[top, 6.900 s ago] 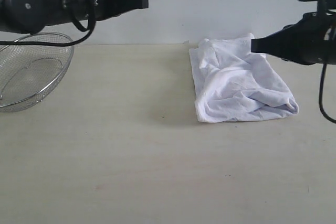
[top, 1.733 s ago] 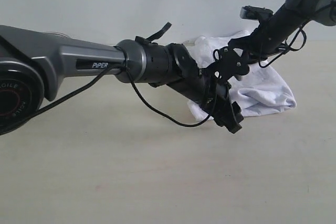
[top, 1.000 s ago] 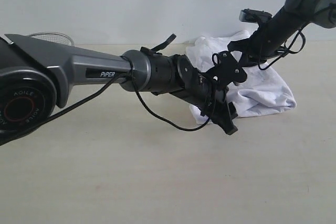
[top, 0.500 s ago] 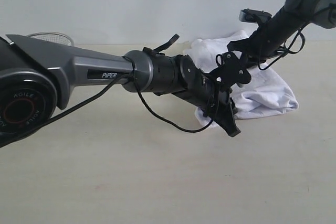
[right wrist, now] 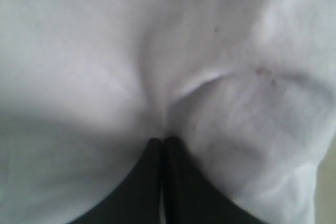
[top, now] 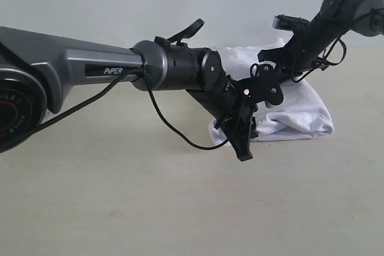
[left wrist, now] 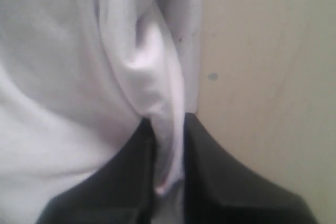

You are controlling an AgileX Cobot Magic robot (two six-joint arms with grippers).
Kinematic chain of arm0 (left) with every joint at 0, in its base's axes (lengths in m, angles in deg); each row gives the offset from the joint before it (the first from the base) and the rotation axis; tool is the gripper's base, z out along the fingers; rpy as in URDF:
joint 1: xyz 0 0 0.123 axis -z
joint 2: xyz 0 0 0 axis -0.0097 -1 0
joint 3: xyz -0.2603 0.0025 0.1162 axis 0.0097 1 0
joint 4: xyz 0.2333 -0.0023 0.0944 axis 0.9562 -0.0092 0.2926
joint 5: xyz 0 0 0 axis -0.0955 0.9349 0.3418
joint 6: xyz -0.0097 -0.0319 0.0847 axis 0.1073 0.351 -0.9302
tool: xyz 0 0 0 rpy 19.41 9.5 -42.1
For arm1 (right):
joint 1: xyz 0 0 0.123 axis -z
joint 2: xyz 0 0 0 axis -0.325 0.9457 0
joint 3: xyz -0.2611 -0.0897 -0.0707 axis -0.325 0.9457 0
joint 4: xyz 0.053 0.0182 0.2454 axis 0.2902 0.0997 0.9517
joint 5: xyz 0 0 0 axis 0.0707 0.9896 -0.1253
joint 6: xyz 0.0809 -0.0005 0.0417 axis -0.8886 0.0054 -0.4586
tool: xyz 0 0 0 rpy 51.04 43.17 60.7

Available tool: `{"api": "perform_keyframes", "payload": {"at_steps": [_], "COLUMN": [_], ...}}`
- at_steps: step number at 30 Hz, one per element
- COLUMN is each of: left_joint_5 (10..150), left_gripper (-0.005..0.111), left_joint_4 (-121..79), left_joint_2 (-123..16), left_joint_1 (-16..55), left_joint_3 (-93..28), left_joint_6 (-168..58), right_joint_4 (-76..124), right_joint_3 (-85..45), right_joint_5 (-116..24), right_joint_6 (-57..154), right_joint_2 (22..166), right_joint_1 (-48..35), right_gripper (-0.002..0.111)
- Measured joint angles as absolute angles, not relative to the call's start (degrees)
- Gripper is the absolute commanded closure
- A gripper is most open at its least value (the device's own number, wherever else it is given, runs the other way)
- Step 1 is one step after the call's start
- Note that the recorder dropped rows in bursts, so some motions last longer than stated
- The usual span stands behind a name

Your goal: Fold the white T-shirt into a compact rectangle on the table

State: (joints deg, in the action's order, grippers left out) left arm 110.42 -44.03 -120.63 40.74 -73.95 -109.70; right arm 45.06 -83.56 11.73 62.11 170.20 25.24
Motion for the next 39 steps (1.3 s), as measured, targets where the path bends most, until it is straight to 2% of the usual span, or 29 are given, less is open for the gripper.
{"api": "perform_keyframes", "payload": {"at_steps": [16, 20, 21, 22, 27, 29, 32, 35, 37, 39], "left_joint_5": [120.68, 121.21, 120.81, 120.72, 122.60, 123.43, 124.39, 123.41, 119.31, 113.13], "left_gripper": [0.102, 0.101, 0.096, 0.086, 0.051, 0.045, 0.048, 0.060, 0.076, 0.098], "left_joint_4": [-41.85, -50.19, -50.90, -51.13, -50.70, -49.01, -46.73, -45.95, -45.80, -45.80], "left_joint_2": [-114.26, -114.26, -114.67, -114.86, -116.24, -116.36, -116.15, -114.53, -112.66, -111.27], "left_joint_1": [38.04, 37.66, 37.78, 37.89, 38.01, 38.12, 38.24, 38.12, 38.12, 38.12], "left_joint_3": [-74.31, -74.31, -74.31, -74.21, -73.86, -73.86, -73.86, -73.86, -73.86, -73.86], "left_joint_6": [-112.12, -113.12, -112.67, -112.39, -109.54, -107.01, -103.58, -102.08, -101.77, -101.68], "right_joint_4": [43.65, 43.65, 43.65, 43.65, 43.54, 43.44, 43.33, 42.97, 42.98, 42.98], "right_joint_3": [-83.82, -83.81, -83.81, -83.81, -83.81, -83.81, -83.81, -83.81, -83.81, -83.81], "right_joint_5": [12.20, 12.46, 12.46, 12.46, 12.13, 11.84, 11.71, 11.49, 11.40, 11.40], "right_joint_6": [60.95, 60.95, 60.95, 60.95, 60.95, 61.05, 61.16, 61.16, 61.16, 61.16], "right_joint_2": [170.20, 170.20, 170.20, 170.20, 170.20, 170.20, 170.20, 170.20, 170.20, 170.20], "right_joint_1": [24.76, 24.76, 24.76, 24.76, 24.76, 24.76, 24.76, 24.76, 24.76, 24.76], "right_gripper": [0.109, 0.109, 0.109, 0.109, 0.109, 0.109, 0.109, 0.109, 0.109, 0.109]}}
